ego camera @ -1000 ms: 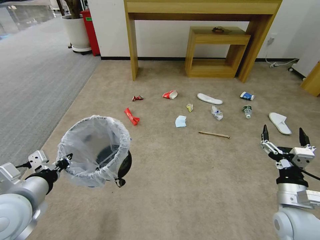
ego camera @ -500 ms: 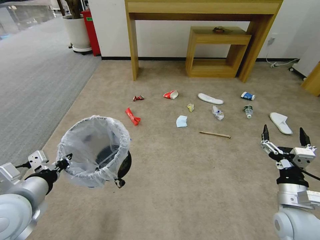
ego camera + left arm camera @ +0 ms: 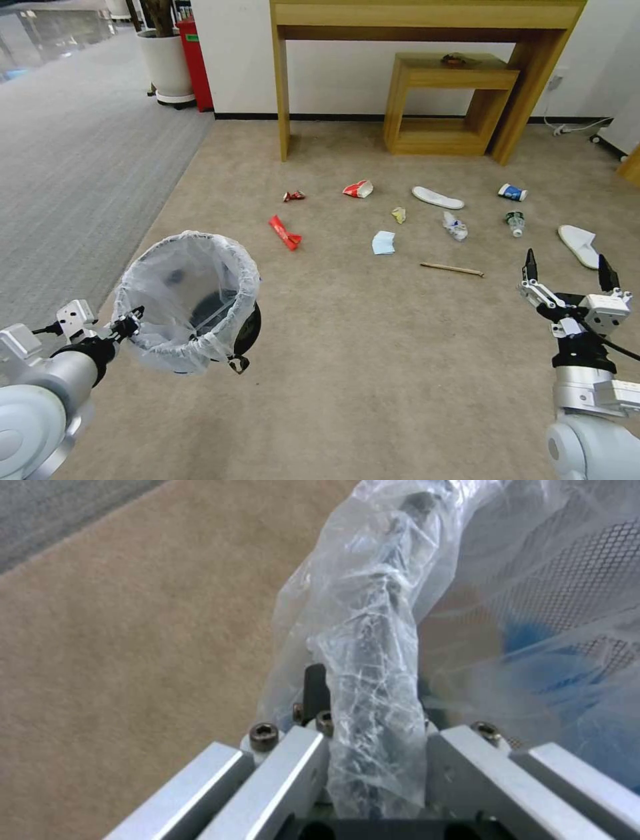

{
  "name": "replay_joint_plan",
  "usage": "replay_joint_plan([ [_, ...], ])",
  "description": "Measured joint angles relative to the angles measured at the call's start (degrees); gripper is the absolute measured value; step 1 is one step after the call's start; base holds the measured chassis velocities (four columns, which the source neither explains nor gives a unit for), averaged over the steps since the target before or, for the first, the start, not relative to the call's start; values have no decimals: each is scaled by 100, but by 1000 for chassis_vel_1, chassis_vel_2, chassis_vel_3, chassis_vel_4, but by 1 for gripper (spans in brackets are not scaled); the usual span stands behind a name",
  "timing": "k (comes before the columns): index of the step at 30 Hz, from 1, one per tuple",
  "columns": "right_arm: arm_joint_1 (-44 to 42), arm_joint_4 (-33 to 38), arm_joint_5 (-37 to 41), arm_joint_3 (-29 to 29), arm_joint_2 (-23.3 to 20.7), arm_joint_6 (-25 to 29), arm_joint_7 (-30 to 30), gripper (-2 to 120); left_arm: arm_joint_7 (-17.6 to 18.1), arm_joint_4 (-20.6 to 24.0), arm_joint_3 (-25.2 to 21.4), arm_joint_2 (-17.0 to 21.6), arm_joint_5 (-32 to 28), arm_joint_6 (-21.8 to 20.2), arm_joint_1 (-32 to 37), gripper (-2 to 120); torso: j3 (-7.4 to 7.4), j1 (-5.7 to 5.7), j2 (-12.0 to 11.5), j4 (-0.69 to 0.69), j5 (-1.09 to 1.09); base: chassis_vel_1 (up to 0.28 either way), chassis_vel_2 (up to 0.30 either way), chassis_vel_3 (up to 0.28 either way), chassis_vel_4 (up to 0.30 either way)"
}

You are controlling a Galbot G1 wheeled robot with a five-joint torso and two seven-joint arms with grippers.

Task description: Pick up the trash bin and place the garbage on the floor into it.

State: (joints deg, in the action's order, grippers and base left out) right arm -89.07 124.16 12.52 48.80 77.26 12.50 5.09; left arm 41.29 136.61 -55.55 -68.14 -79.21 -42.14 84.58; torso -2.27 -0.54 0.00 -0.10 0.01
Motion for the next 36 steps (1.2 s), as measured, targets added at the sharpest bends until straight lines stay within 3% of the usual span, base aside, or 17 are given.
replay_joint_plan([
  [18, -30, 31, 1, 16, 11, 49, -37, 100, -71, 68, 23, -13, 120, 0, 108, 0, 0, 0, 0, 0, -2, 116, 195, -123, -187],
  [36, -48, 59, 12, 16, 12, 106, -53, 100, -78, 164, 2, -31, 144, 0, 171, 0, 0, 0, 0, 1, 0, -132, 127, 141, -135],
])
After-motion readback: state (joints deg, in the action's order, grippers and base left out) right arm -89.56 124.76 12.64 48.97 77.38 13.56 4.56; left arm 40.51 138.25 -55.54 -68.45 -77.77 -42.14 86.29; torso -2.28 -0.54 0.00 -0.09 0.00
